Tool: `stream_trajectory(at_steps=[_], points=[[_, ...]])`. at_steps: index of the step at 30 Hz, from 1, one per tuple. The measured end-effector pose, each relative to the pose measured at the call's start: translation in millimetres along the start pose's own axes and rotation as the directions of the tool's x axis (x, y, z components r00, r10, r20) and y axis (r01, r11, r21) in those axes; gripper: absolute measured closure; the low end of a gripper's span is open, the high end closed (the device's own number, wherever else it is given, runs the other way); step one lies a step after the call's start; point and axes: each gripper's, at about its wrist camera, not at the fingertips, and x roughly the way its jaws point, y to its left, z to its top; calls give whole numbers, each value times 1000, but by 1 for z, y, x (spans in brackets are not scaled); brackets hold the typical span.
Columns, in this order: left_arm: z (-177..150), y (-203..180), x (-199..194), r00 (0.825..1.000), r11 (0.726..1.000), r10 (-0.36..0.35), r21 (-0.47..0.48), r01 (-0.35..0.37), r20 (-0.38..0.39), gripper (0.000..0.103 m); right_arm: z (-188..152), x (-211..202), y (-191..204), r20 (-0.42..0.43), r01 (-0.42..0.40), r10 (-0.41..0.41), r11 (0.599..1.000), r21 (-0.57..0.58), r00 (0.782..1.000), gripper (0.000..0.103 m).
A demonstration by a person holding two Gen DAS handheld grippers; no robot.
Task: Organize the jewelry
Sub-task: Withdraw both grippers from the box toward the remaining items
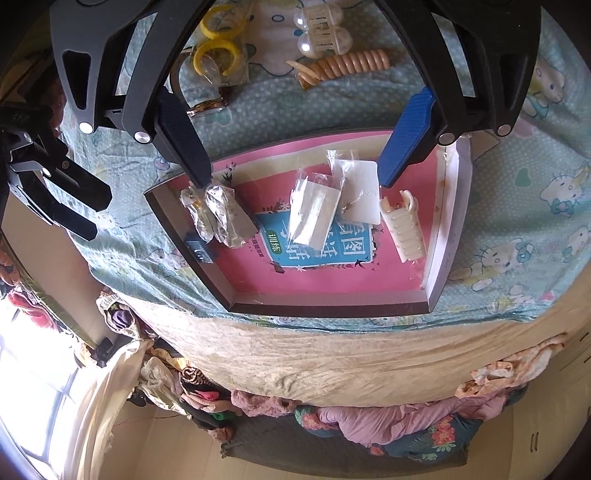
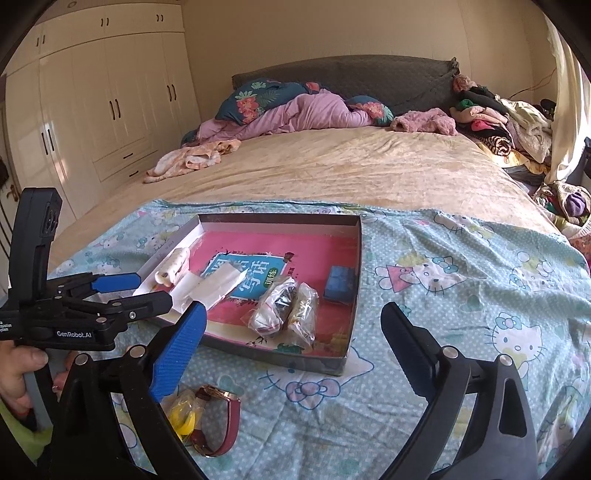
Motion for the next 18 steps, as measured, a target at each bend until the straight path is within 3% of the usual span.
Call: stream_trajectory(at_steps=[7,18], points=[[-1,1,-24,999,1000,18,-8,-18,33,10,5,-24,7,46,-8,9,1000,-14,999,7],[-5,6,-62,994,999,38,-22,-36,100,10,9,-53,25,89,-29,33,998,-53,995,7]])
